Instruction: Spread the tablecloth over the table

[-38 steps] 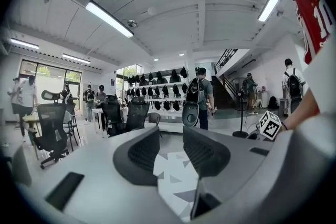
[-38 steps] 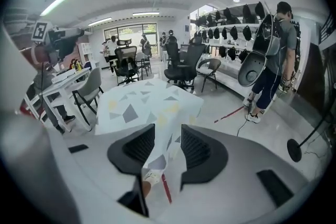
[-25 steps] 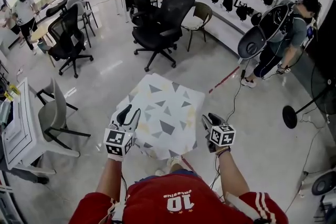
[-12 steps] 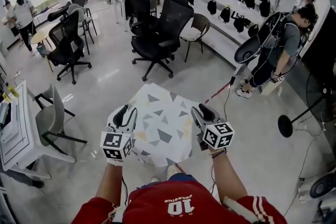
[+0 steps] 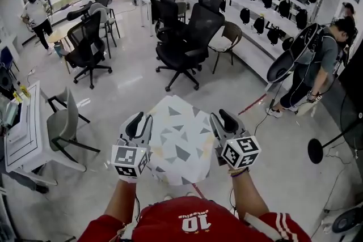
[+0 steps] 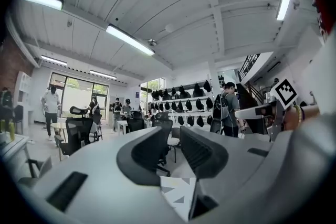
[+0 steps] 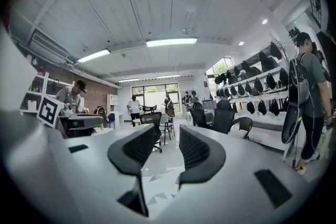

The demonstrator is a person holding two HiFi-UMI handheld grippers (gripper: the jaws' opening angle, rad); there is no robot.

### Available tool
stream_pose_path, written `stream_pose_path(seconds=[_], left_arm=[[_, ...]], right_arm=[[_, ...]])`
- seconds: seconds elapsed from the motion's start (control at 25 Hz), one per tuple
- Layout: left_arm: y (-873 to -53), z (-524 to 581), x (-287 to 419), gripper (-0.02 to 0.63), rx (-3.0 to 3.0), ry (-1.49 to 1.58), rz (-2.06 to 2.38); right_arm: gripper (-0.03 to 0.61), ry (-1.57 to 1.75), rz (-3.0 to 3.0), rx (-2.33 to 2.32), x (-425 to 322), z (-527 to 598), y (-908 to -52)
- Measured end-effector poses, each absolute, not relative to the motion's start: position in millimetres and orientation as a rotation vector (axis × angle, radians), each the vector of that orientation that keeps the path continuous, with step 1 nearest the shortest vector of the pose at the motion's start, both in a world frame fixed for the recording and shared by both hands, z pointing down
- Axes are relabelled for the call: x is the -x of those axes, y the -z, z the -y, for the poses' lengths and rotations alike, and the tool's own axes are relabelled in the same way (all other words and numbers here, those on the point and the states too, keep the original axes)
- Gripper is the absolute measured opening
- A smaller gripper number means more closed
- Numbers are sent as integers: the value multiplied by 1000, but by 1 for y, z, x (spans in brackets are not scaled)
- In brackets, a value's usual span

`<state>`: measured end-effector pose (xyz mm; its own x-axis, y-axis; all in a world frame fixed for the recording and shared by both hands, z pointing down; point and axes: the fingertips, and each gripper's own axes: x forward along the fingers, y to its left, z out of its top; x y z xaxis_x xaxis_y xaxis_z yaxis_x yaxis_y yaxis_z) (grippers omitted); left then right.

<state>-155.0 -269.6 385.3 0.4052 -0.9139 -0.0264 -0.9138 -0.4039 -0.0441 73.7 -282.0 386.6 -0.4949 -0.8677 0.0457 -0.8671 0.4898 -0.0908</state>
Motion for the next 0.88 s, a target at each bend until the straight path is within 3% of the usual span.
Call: stream_pose_path(seconds=[0.36, 0.88], left_arm=[[-374, 274, 148, 12, 2498, 14, -1803], [-363, 269, 148, 8, 2444, 24, -1837]], right_arm=[[70, 115, -2698, 1640, -92, 293, -375], [14, 57, -2699, 1615, -97, 299, -370]])
